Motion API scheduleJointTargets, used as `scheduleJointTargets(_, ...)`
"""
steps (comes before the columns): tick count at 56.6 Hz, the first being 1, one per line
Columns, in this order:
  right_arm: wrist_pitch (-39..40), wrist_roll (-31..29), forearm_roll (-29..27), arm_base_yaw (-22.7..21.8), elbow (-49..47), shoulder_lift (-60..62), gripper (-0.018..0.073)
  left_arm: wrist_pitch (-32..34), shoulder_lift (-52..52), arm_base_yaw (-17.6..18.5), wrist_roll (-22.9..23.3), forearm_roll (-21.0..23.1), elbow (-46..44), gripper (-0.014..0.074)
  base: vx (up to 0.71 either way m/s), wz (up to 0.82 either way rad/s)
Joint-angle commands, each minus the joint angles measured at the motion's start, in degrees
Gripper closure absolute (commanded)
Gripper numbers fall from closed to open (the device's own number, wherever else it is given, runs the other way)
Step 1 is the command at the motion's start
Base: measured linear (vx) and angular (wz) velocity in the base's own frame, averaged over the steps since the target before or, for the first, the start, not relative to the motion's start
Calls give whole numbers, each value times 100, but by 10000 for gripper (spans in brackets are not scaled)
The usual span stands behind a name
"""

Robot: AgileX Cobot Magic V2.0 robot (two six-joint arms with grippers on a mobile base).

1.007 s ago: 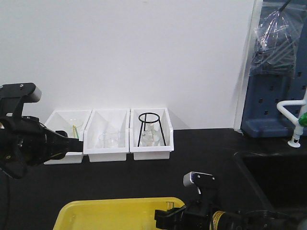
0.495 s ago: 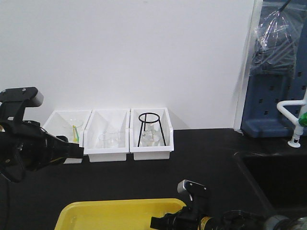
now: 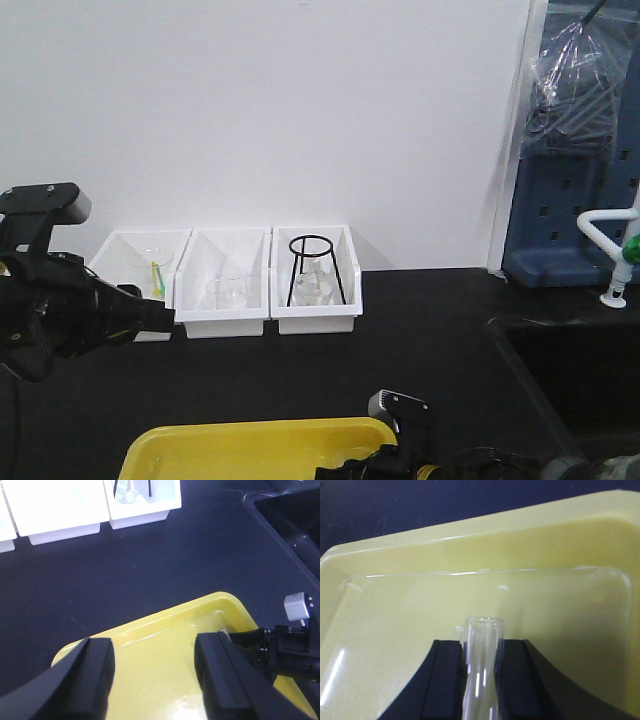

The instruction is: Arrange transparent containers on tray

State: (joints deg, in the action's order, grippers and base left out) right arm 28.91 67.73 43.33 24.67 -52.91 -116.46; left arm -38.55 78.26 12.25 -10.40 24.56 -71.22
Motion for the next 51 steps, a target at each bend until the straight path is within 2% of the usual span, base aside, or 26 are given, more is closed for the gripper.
scheduleJointTargets(1, 196, -179, -69, -9, -98, 203, 394, 332, -207, 29, 29, 147, -179, 111, 0, 0)
scheduleJointTargets(12, 235, -190, -246, -9, -98, 203, 178, 332, -207, 29, 29, 147, -179, 111, 0, 0)
scheduleJointTargets(23, 660, -300, -245, -9, -98, 203, 46, 332, -207, 29, 29, 147, -179, 111, 0, 0)
scheduleJointTargets(41, 1113, -435, -259, -9, -98, 424, 32, 271, -207, 29, 29, 147, -179, 111, 0, 0)
scheduleJointTargets(51, 1114, -837, -274, -9, -98, 927, 92, 176, -207, 29, 2, 142, -179, 111, 0, 0)
